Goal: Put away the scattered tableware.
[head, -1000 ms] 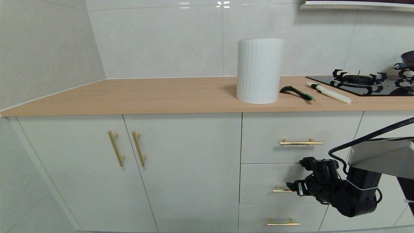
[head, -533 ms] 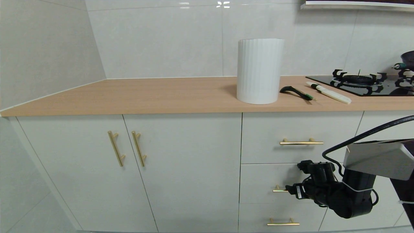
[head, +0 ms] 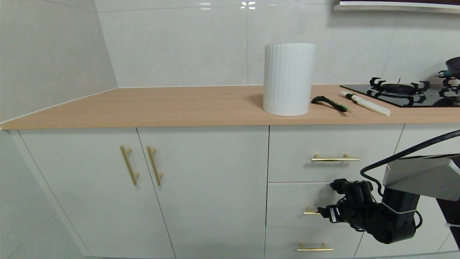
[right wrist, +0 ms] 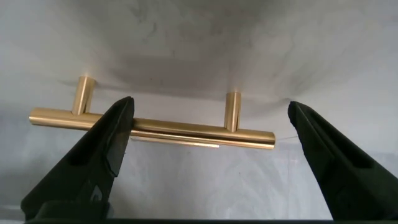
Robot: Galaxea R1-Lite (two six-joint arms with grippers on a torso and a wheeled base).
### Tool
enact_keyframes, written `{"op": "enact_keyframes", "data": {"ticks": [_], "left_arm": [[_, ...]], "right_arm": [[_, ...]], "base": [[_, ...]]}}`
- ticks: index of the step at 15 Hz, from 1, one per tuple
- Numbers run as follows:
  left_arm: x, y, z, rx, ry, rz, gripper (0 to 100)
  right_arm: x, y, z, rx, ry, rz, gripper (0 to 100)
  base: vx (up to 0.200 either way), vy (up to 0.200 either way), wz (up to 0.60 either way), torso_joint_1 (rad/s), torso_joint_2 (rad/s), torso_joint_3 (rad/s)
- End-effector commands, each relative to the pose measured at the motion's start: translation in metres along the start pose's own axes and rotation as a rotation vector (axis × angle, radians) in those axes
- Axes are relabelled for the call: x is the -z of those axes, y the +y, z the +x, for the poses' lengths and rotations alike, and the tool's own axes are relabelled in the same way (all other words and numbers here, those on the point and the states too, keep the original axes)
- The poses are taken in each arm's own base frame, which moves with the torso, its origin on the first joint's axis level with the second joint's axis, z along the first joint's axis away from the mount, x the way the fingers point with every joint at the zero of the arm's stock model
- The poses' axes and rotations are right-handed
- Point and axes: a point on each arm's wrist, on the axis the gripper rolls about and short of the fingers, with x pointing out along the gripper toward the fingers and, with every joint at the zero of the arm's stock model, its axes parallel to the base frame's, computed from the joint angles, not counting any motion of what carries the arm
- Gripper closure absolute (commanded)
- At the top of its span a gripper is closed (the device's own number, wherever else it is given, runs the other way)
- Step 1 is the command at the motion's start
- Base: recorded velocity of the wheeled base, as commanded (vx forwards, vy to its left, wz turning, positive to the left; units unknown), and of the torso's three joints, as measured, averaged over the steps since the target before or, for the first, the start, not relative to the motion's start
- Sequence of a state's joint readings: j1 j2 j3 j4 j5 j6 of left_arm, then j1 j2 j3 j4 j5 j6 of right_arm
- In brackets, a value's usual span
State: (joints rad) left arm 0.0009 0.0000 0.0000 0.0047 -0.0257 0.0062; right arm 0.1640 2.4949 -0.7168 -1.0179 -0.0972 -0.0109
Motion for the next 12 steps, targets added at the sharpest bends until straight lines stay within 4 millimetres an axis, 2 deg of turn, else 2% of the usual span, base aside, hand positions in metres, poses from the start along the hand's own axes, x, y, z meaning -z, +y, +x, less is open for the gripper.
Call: {"op": "enact_keyframes", "data": {"ticks": [1, 3, 4, 6, 8, 12], "left_arm": [[0.000, 0.000, 0.000, 0.000, 0.000, 0.000, 0], [0.000, 0.000, 0.000, 0.000, 0.000, 0.000, 0], [0.000, 0.000, 0.000, 0.000, 0.000, 0.000, 0], [0.000, 0.000, 0.000, 0.000, 0.000, 0.000, 0], [0.000, 0.000, 0.000, 0.001, 0.000, 0.000, 0], [0.000, 0.000, 0.000, 0.000, 0.000, 0.000, 0]], "right_arm": [[0.001, 0.000, -0.004, -0.002, 0.011, -0.011, 0], [0.004, 0.000, -0.012, -0.003, 0.035, -0.019, 0], [0.003, -0.001, -0.029, -0.006, 0.063, -0.024, 0], [-0.006, -0.001, -0.074, -0.030, 0.107, -0.038, 0], [-0.024, 0.005, -0.115, -0.055, 0.104, -0.063, 0], [-0.060, 0.007, -0.179, -0.073, -0.069, -0.061, 0]], "base": [[0.000, 0.000, 0.00, 0.000, 0.00, 0.000], [0.000, 0.000, 0.00, 0.000, 0.00, 0.000], [0.000, 0.000, 0.00, 0.000, 0.00, 0.000], [0.000, 0.000, 0.00, 0.000, 0.00, 0.000], [0.000, 0.000, 0.00, 0.000, 0.00, 0.000], [0.000, 0.000, 0.00, 0.000, 0.00, 0.000]]}}
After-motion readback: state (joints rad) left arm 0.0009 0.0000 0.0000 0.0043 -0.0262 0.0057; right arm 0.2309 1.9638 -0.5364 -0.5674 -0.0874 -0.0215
